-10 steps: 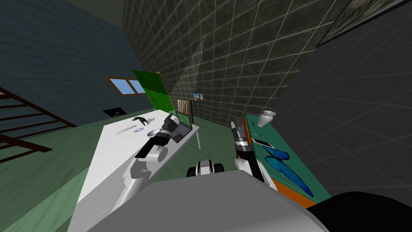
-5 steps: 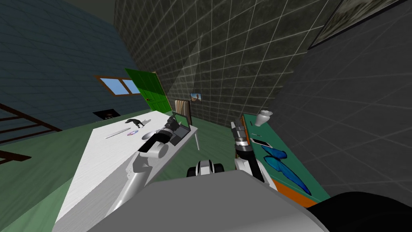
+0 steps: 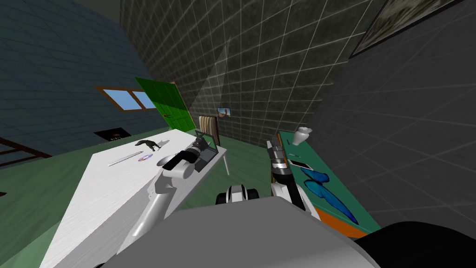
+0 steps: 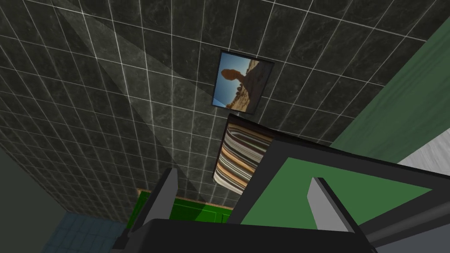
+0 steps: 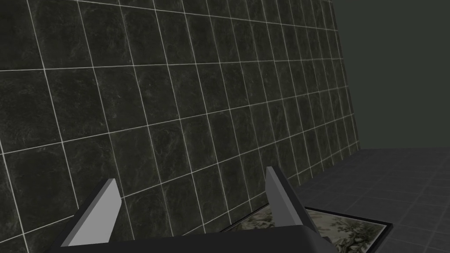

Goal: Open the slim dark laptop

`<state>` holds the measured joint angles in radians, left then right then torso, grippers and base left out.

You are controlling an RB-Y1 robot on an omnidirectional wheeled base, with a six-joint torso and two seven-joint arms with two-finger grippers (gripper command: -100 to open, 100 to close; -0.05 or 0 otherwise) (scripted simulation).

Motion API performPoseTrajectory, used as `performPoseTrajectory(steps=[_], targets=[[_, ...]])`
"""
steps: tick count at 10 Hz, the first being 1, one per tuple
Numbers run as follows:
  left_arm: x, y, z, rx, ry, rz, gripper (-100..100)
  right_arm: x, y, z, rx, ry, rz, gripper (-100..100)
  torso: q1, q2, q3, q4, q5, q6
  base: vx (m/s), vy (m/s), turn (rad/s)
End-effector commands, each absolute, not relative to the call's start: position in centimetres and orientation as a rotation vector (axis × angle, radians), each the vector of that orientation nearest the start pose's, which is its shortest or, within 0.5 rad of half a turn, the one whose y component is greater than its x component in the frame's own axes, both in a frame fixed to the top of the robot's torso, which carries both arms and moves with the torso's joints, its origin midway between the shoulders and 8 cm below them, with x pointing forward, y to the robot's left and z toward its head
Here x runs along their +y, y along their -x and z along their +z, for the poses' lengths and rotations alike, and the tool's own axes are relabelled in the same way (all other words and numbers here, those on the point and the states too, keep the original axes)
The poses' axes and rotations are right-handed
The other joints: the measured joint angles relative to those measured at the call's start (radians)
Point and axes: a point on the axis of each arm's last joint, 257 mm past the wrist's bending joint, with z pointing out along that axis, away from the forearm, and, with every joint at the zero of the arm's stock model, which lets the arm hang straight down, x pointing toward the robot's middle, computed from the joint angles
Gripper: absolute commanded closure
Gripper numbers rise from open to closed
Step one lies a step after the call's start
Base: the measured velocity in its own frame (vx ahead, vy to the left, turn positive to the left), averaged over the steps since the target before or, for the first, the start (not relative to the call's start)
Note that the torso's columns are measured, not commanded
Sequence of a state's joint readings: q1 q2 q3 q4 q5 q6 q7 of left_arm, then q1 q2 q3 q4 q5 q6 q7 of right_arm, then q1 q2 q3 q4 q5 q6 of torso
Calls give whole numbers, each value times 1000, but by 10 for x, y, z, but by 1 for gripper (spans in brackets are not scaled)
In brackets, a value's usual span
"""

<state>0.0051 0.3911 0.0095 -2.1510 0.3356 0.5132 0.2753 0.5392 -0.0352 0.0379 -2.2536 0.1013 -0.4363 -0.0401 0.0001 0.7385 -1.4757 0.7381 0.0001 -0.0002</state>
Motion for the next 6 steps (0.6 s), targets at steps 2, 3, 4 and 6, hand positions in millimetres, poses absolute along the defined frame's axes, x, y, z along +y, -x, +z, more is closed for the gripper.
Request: performPoseTrajectory(steps=[2,3,4,6], targets=[[241,-525,-81,1324,1309,-1421,-100,-260,-359,-15,779,-692,1268,0,0,0,0,0,0,0,38,-1,-67],[242,-525,-87,1338,1327,-1405,-100,-260,-359,-15,779,-692,1268,0,-1,-1,-1,0,0,0,36,0,-52],[243,-530,-90,1362,1346,-1390,-100,-260,-359,-15,779,-692,1268,0,0,-1,0,0,0,0,42,3,-97],[245,-533,-99,1397,1380,-1359,-100,-260,-359,-15,779,-692,1268,0,0,0,0,0,0,0,39,2,-55]])
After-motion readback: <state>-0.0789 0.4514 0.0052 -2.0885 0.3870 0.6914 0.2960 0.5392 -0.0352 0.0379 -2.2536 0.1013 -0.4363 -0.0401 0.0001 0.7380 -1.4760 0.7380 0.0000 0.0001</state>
